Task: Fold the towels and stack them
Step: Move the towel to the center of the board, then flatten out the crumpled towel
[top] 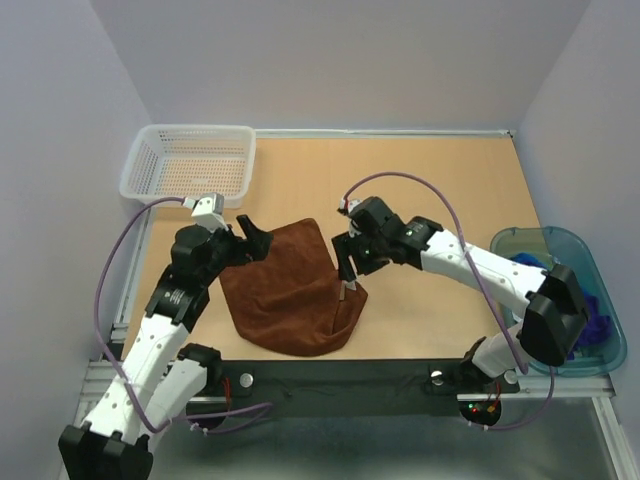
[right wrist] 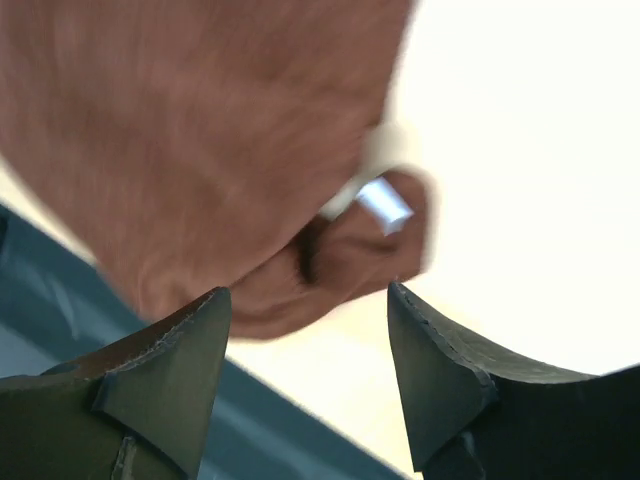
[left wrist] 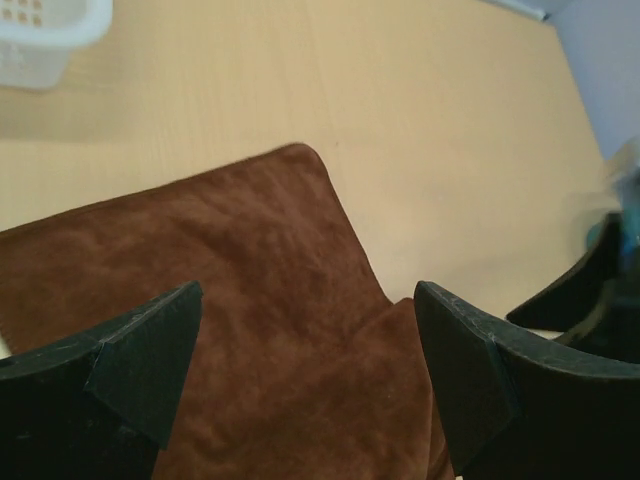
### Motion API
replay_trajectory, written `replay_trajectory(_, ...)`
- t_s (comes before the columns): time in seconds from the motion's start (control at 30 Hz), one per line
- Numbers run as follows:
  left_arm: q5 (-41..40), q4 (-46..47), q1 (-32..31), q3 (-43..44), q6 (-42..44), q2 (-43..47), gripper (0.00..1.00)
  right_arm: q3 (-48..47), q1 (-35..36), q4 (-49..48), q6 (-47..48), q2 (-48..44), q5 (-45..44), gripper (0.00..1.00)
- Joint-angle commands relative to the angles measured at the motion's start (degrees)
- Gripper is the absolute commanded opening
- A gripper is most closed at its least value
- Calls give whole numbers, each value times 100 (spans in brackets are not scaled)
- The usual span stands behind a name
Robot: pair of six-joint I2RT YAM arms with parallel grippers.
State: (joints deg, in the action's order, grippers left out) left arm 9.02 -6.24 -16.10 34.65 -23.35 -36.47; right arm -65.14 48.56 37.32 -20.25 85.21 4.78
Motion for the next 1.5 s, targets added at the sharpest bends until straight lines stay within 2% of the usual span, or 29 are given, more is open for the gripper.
replay_trajectory(0.0,154,-96,-34,296,-152,-736,99,-648,-581,-216,652,12,-908,66)
replay_trajectory(0.1,-241,-149,-42,419,-108,-1116,99,-1026,-830,-383,979,574,-917,62)
replay_trajectory(0.2,-856,-455,-34,629,-160,-1660,99,-1368,-874,-979,1662,1127,-628,58)
replay_trajectory(0.27,-1566,-606,-43,674,-274,-1793,99,-1579,-874,-1139,1883,1506,-208,56)
replay_trajectory(0.37,-2140,-765,-34,587,-600,-1899,99,-2220,-874,-1297,2164,2288,251,55)
replay_trajectory(0.47,-2141,-642,-34,332,-784,-1908,99,-2818,-874,-1350,2201,2998,611,49)
replay_trajectory(0.63,-1939,-449,-34,-37,-943,-2066,99,-3206,-620,-1543,2297,3502,753,49)
replay_trajectory(0.73,-1974,-361,-25,-151,-995,-2005,99,-3364,-366,-1544,2446,3704,552,52)
replay_trajectory(0.87,-2044,-360,-34,-205,-1004,-1961,99,-3408,-189,-1535,2421,3906,-150,59)
replay_trajectory(1.03,-1983,-448,-25,-187,-996,-1891,99,-2848,-180,-1535,2070,3794,-1030,67)
replay_trajectory(1.33,-1720,-501,-42,-126,-732,-1829,99,-1055,-189,-1509,1595,2836,-1787,68)
replay_trajectory(1.47,-1474,-448,-34,-108,-565,-1855,99,-80,-241,-1430,1401,2055,-1954,68)
